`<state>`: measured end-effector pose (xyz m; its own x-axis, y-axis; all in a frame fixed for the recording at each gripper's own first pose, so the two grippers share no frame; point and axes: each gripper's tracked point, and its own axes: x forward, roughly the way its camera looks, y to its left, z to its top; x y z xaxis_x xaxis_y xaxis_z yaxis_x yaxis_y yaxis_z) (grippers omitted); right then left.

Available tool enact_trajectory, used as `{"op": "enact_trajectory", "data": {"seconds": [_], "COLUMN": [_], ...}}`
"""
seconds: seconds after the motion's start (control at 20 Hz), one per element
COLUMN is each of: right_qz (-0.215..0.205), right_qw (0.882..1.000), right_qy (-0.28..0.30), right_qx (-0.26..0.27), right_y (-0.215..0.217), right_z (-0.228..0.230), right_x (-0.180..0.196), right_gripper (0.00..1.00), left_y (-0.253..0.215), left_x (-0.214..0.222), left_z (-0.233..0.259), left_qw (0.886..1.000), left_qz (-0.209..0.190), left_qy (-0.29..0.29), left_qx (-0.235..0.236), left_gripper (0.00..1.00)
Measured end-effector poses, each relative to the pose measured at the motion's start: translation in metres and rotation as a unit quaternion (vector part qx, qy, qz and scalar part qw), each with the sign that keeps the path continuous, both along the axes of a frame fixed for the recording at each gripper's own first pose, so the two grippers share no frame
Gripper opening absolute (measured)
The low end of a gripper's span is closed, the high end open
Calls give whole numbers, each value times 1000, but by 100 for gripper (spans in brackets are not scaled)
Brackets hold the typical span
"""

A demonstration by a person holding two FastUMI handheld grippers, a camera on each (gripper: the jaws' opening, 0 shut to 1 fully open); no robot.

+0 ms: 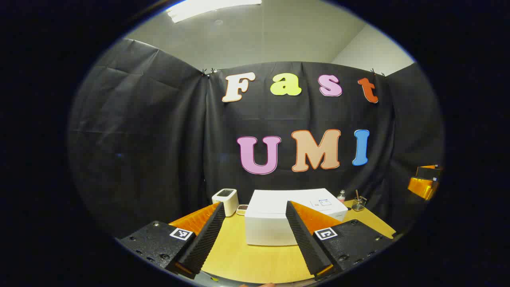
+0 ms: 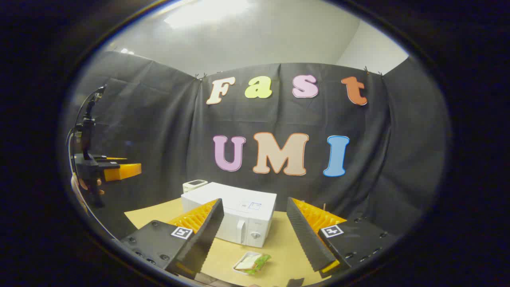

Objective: Open the microwave oven with the left hand, put the food in, and close the microwave oven.

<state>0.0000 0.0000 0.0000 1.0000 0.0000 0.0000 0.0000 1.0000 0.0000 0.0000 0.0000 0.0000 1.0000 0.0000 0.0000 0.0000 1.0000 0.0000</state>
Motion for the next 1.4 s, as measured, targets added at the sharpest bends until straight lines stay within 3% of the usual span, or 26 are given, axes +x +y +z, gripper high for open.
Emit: {"op": "enact_trajectory", "data": {"seconds": [0.05, 0.55, 0.65, 0.85, 1.3, 1.4], "right_qz": [-4, -17, -16, -15, -6, -5], "right_qw": [1000, 1000, 1000, 999, 999, 998], "right_qy": [1, 19, 17, 23, 30, 37], "right_qx": [2, 14, 21, 22, 40, 49], "right_y": [-4, -26, -27, -27, -33, -33], "right_z": [0, -12, -10, -13, -22, -25], "right_x": [-1, 0, 0, -2, -2, -3], "right_gripper": [96, 100, 96, 100, 96, 100], "left_y": [-2, -3, -8, -18, -26, -30], "left_x": [-2, -5, -8, -10, -10, -10], "left_z": [0, -3, -3, -1, -23, -36], "left_qw": [1000, 1000, 1000, 1000, 999, 999], "left_qz": [0, 3, -3, -19, -35, -44], "left_qy": [-3, 2, 2, -1, -9, -8], "left_qx": [2, 2, 1, 2, 6, 2], "left_gripper": [92, 95, 95, 95, 95, 94]}}
